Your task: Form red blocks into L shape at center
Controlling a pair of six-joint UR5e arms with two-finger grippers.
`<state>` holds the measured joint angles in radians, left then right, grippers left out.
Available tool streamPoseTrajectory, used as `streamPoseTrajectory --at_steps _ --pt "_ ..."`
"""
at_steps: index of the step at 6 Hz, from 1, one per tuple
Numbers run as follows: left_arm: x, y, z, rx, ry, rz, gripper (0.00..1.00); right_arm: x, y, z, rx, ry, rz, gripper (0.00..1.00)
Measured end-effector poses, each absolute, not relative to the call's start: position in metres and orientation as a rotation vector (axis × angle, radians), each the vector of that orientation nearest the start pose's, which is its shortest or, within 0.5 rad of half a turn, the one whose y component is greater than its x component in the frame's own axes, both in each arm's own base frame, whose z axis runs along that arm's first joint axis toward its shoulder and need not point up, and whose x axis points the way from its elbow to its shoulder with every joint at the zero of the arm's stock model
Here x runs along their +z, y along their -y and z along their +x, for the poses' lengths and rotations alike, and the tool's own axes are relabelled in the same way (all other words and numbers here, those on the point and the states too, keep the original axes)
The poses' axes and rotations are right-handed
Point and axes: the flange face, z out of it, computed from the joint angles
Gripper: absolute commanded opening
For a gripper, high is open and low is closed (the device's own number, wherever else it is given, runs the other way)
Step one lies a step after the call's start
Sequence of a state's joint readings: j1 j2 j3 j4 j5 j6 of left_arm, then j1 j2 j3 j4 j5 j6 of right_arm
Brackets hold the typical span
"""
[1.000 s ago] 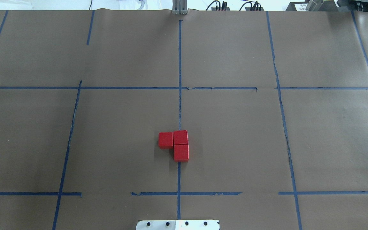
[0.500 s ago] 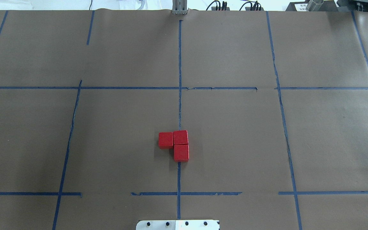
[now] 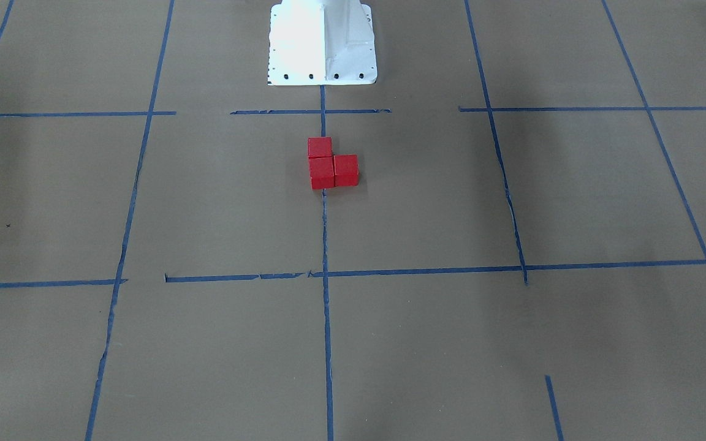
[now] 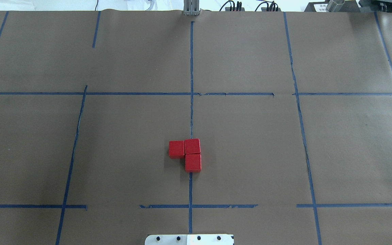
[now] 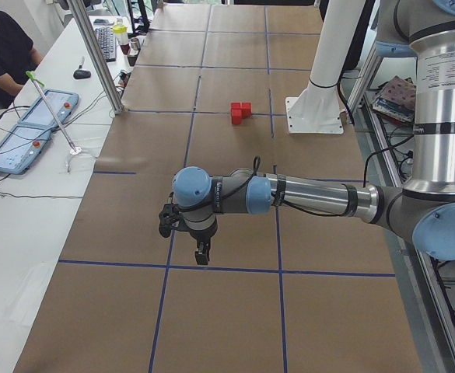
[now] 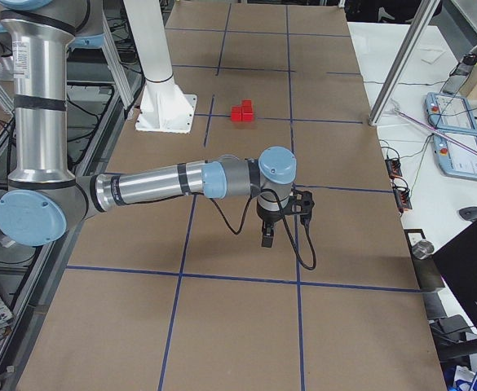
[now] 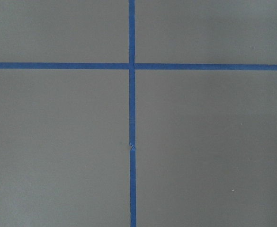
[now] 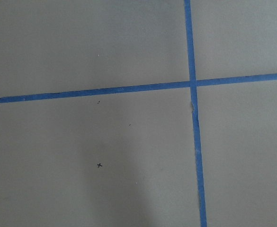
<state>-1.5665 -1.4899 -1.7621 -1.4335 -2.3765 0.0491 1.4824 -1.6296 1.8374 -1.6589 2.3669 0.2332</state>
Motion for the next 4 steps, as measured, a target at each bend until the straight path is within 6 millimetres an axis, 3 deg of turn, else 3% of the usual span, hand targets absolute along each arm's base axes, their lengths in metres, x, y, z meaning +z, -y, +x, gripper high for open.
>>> streamPoseTrajectory --at_steps 2,4 --pt "0.613 0.456 -0.058 0.043 -0.804 -0.002 1.00 0.569 0.465 0.021 0.096 0.806 -0.032 1.00" --pt "0.617 0.455 -0.057 0.040 -0.804 -0.016 1.00 0.597 0.443 0.023 0.096 0.798 -0.073 1.00"
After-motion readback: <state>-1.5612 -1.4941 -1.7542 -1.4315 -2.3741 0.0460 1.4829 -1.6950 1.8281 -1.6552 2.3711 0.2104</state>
